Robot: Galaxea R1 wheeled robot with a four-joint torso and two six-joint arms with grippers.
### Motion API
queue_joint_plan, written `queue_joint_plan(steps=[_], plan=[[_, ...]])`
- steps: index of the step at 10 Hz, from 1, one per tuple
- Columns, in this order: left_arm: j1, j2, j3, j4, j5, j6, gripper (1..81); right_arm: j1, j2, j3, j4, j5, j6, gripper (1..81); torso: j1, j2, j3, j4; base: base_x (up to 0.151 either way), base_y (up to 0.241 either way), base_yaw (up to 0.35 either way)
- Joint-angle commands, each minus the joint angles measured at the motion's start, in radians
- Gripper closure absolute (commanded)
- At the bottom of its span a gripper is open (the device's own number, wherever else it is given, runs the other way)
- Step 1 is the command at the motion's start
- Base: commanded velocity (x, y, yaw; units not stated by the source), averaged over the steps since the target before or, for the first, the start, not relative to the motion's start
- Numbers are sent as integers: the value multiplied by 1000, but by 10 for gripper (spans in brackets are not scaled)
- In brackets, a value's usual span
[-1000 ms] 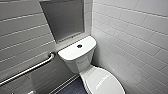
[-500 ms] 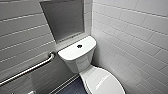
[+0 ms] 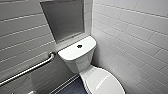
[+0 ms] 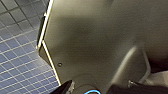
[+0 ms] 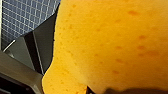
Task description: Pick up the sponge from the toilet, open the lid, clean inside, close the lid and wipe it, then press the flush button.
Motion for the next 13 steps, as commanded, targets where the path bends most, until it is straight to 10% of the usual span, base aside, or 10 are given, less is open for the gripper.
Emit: queue_joint_plan(steps=[1,7,8,11,13], plan=[[16,-2,-11,28,40,-6,10,-5,24,-35,-10,-98,2,811,0,0,0,0,0,0,0],[88,26,-2,149,-58,-152,10,2,61,-86,-12,-102,5,811,0,0,1,0,0,0,0],[100,37,-2,280,-86,-279,10,7,47,-64,-12,-102,6,811,0,0,1,0,0,0,0],[132,58,-29,1046,-123,-1006,10,47,-90,134,-15,-102,8,811,0,0,2,0,0,0,0],[157,57,-45,1191,-254,-1075,10,77,-260,384,-19,-92,3,811,0,0,2,0,0,0,0]])
